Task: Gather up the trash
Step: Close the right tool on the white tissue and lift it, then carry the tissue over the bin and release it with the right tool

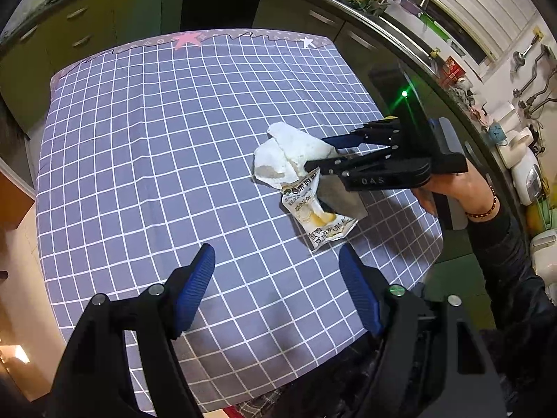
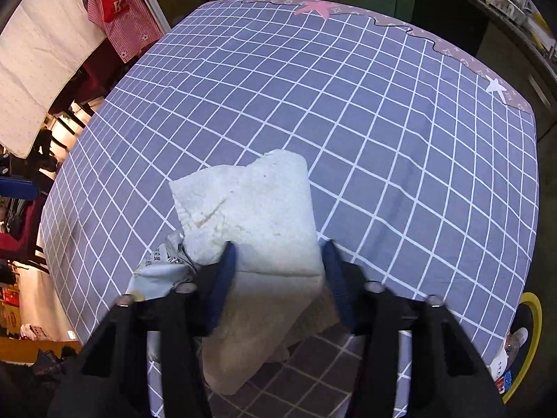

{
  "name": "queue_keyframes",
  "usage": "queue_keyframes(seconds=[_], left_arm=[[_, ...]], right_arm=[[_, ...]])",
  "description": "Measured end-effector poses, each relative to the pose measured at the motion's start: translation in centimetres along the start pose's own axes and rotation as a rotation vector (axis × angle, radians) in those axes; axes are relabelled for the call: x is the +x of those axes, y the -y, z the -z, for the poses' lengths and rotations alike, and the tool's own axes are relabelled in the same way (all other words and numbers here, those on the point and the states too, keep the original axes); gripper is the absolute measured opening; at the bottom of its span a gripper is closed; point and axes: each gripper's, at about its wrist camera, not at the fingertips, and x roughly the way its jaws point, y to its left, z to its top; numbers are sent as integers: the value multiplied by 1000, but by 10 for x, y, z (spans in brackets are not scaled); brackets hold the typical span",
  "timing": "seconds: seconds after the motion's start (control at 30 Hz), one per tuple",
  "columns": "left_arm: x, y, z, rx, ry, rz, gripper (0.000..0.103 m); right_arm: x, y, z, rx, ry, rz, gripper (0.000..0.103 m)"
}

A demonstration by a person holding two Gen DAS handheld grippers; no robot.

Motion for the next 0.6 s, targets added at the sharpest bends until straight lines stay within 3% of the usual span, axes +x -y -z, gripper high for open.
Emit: queue_keyframes(seconds=[0.07,0.13,0.33,0.6], left_arm=[[-1,0,0,0,0,0,70],[-1,1,0,2,0,-2,70],[0,3,-2,15,-5,-4,71],[5,8,-6,38,-13,5,71]], right_arm=[[3,-1,-3,7,1,-11,17],[-1,-1,-3,13,9,-18,9],[-33,6,8,31,83,-18,7],[-108,36,40,110,212,9,7]])
